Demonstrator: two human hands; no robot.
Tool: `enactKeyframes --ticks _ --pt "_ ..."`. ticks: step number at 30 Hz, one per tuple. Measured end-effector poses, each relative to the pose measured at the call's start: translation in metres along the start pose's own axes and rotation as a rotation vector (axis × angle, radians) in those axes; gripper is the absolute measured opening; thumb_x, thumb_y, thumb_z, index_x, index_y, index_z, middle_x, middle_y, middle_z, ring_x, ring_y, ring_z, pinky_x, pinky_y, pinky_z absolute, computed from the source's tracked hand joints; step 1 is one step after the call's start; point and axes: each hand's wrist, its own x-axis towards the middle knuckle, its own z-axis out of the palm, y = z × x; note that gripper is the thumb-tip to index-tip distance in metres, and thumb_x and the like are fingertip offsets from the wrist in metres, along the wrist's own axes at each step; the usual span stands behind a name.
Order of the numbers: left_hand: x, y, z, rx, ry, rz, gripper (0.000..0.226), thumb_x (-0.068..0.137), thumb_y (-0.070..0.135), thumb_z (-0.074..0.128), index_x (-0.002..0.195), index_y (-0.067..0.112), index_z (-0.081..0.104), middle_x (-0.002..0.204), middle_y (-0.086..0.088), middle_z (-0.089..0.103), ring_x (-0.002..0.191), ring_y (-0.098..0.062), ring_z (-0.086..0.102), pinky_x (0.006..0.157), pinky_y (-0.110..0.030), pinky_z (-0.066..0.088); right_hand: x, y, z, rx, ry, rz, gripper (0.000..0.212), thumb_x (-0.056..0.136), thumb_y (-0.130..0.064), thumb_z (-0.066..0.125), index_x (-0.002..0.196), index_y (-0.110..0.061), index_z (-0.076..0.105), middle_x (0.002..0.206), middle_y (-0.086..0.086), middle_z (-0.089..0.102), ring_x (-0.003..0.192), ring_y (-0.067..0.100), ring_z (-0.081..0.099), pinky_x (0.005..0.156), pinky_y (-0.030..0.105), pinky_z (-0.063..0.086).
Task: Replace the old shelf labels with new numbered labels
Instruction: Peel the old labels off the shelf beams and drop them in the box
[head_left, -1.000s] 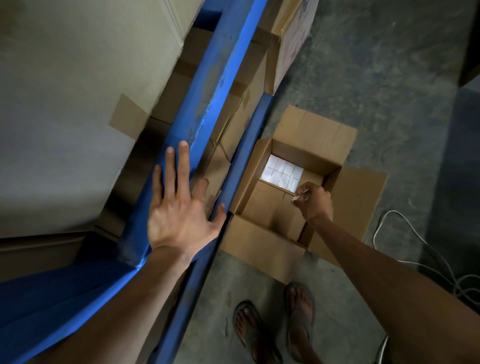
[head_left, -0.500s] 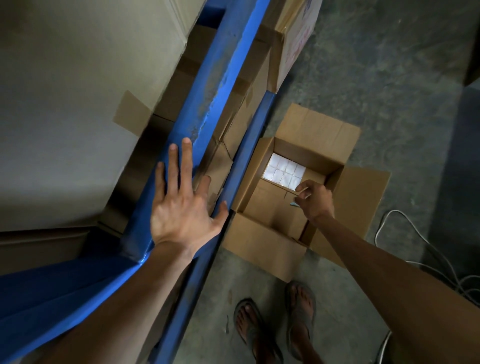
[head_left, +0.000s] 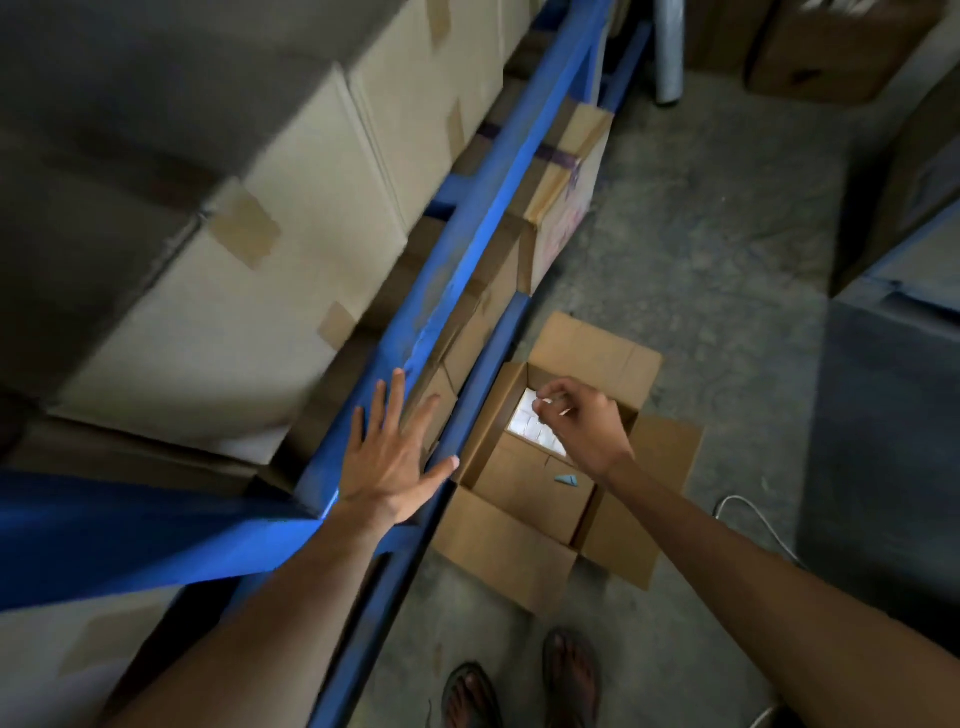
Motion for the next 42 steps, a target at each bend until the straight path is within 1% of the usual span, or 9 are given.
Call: enactKeyframes --ticks 8,11,15,19,25,29,35,38,42 --pt "-0.08 0.031 -0.09 -0.098 0.106 -0.02 0.078 0.094 0.066 0.034 0.157 0.036 0.001 0.166 -0.004 -0.022 0.154 -0.025 -0.015 0.124 -0.05 -0.001 -0.051 -0.127 -0.045 -0.145 -0.109 -0.206 0.038 0.091 -0.047 0.061 0.124 -0.03 0.061 0.122 -0.004 0.069 0.117 0.018 0.06 0.098 0.041 0.05" --pt "-0.114 0.032 -0.125 -0.11 0.179 -0.057 0.076 0.095 0.065 0.032 0.157 0.035 0.001 0.167 -0.006 -0.016 0.155 -0.025 -0.011 0.124 -0.046 0.0 -0.078 -0.168 -0.054 -0.151 -0.137 -0.309 0.047 0.091 -0.049 0.06 0.133 -0.028 0.056 0.134 -0.003 0.062 0.127 0.019 0.054 0.103 0.035 0.046" --pt "-0.163 0.028 -0.161 -0.098 0.258 -0.092 0.068 0.098 0.061 0.029 0.157 0.031 0.011 0.168 -0.007 0.001 0.155 -0.023 0.002 0.125 -0.044 0.005 -0.119 -0.216 -0.058 -0.103 -0.165 -0.403 0.053 0.089 -0.054 0.059 0.136 -0.029 0.051 0.129 -0.002 0.064 0.117 0.015 0.06 0.098 0.036 0.05" --pt "-0.22 0.021 -0.183 -0.116 0.349 -0.138 0.062 0.099 0.056 0.031 0.154 0.028 0.024 0.166 -0.005 0.017 0.153 -0.021 0.015 0.123 -0.044 0.014 -0.17 -0.256 -0.048 -0.016 -0.203 -0.463 0.048 0.089 -0.052 0.062 0.131 -0.033 0.05 0.115 -0.008 0.063 0.086 -0.001 0.066 0.075 0.01 0.048" --pt "-0.329 -0.004 -0.199 -0.179 0.65 -0.174 0.045 0.093 0.037 0.05 0.132 0.017 0.059 0.141 -0.012 0.056 0.128 -0.03 0.055 0.103 -0.045 0.046 -0.263 -0.307 -0.011 0.162 -0.286 -0.585 0.036 0.091 -0.038 0.065 0.125 -0.03 0.056 0.095 -0.005 0.068 0.081 0.014 0.067 0.073 0.02 0.051" --pt "-0.417 -0.034 -0.201 -0.161 0.782 -0.293 0.037 0.088 0.025 0.056 0.125 0.02 0.063 0.137 -0.006 0.06 0.128 -0.027 0.055 0.101 -0.044 0.046 -0.333 -0.336 0.029 0.269 -0.317 -0.656 0.025 0.095 -0.022 0.063 0.119 -0.019 0.062 0.087 0.002 0.066 0.08 0.024 0.067 0.08 0.041 0.055" --pt "-0.527 -0.077 -0.188 -0.038 0.978 -0.457 0.042 0.082 0.017 0.065 0.124 0.019 0.062 0.135 -0.009 0.06 0.129 -0.031 0.053 0.101 -0.048 0.044 -0.416 -0.36 0.093 0.294 -0.349 -0.772 0.018 0.094 -0.015 0.063 0.111 -0.018 0.068 0.088 0.001 0.07 0.082 0.017 0.067 0.073 0.03 0.053" --pt "-0.569 -0.105 -0.181 0.041 1.12 -0.59 0.042 0.086 0.023 0.055 0.127 0.018 0.061 0.139 -0.016 0.058 0.134 -0.032 0.044 0.107 -0.048 0.033 -0.448 -0.371 0.127 0.275 -0.363 -0.839 0.021 0.092 -0.013 0.066 0.11 -0.021 0.07 0.092 -0.003 0.072 0.082 0.008 0.065 0.072 0.017 0.049" --pt "-0.615 -0.145 -0.179 0.056 1.166 -0.738 0.045 0.095 0.032 0.042 0.138 0.021 0.049 0.151 -0.017 0.044 0.146 -0.031 0.027 0.12 -0.05 0.013 -0.482 -0.381 0.169 0.202 -0.424 -0.954 0.034 0.091 -0.022 0.068 0.124 -0.021 0.065 0.11 -0.007 0.066 0.096 0.004 0.062 0.086 0.019 0.05"
